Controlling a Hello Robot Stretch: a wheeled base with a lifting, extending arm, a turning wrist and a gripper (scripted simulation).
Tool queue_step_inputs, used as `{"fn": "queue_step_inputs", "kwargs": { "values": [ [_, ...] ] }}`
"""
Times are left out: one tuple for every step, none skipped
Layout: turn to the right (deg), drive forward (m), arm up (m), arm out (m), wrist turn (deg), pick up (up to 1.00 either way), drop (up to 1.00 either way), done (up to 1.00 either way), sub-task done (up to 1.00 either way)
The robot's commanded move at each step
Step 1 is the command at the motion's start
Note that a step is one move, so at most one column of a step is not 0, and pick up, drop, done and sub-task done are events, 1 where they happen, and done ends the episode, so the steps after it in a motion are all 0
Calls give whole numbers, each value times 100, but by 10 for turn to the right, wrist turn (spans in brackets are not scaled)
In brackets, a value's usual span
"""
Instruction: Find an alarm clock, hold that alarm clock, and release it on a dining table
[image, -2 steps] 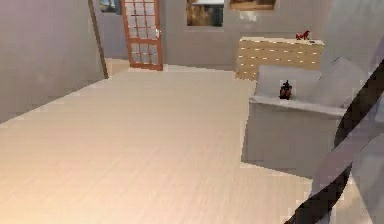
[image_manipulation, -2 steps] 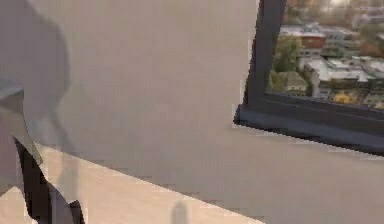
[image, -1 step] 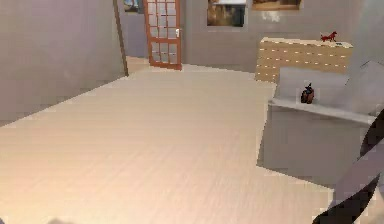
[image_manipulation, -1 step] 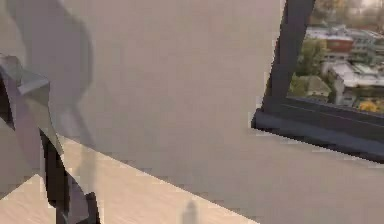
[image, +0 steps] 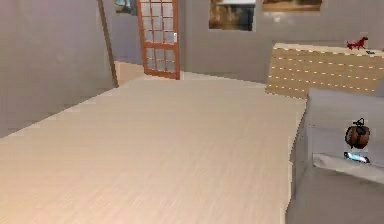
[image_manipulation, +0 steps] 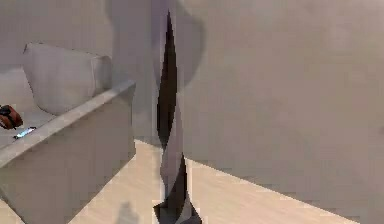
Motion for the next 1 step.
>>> {"fn": "queue_step_inputs", "kwargs": {
  "values": [
    [240,0,0,0,0,0,0,0,0]
  ]
}}
